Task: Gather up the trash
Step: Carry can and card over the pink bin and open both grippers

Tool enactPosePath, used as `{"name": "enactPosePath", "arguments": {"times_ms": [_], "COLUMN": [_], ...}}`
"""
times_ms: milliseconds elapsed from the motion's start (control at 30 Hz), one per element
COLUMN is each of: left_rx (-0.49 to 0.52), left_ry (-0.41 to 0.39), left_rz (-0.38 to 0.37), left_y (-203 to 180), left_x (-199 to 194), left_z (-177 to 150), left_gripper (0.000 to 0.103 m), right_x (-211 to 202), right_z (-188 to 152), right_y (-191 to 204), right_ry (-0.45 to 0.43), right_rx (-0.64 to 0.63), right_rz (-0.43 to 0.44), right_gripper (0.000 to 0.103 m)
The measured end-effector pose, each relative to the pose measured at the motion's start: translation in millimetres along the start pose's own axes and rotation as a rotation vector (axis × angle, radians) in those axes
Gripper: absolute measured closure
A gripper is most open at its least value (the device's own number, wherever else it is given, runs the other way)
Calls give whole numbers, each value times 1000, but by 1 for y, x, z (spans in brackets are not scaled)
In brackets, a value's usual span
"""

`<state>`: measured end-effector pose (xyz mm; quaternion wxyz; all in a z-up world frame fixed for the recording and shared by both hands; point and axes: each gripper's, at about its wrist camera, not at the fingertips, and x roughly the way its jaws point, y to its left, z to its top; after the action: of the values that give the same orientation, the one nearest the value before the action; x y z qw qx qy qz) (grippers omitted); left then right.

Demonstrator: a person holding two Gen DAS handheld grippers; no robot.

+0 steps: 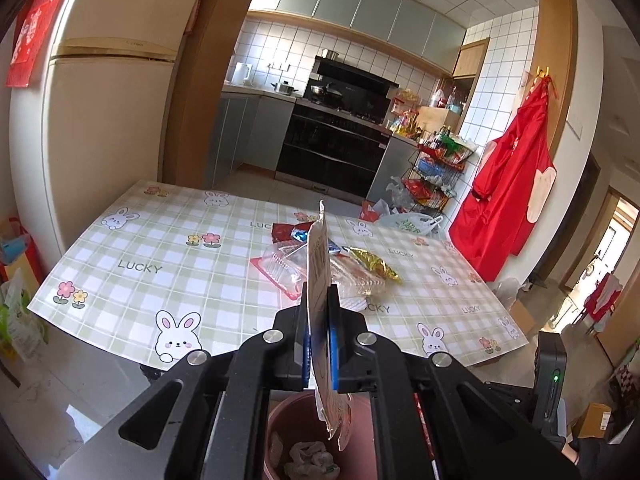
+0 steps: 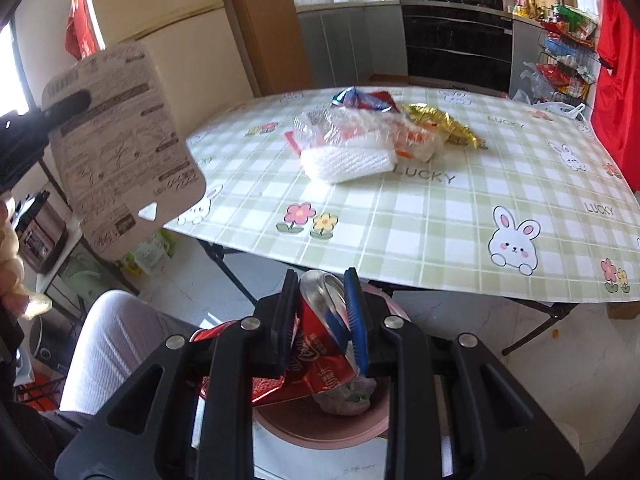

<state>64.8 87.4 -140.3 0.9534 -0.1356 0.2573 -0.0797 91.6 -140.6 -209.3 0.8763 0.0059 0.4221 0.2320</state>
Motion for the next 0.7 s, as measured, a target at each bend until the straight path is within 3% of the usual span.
{"name": "enactPosePath", "arguments": {"times_ms": [100,267,467,700], "left_rx": [-5,-2,0,50], "left_ry": [30,51,84,132], "left_rz": [-4,-15,-27,-73], "left_y": [1,0,-3,-21], "left_x": [12,17,17,18], "left_z": [-4,-9,-19,-33], "left_gripper": [96,96,96,96], "right_x": [8,1,-18,-41], "right_z": [-1,1,8,11], "right_y": [-4,-4,-3,-8], "right_ry": [34,6,-85,-172], "right_rx": [22,34,37,60], "right_rz": [19,27,-49,-133], "right_gripper": [72,52,13,8]}}
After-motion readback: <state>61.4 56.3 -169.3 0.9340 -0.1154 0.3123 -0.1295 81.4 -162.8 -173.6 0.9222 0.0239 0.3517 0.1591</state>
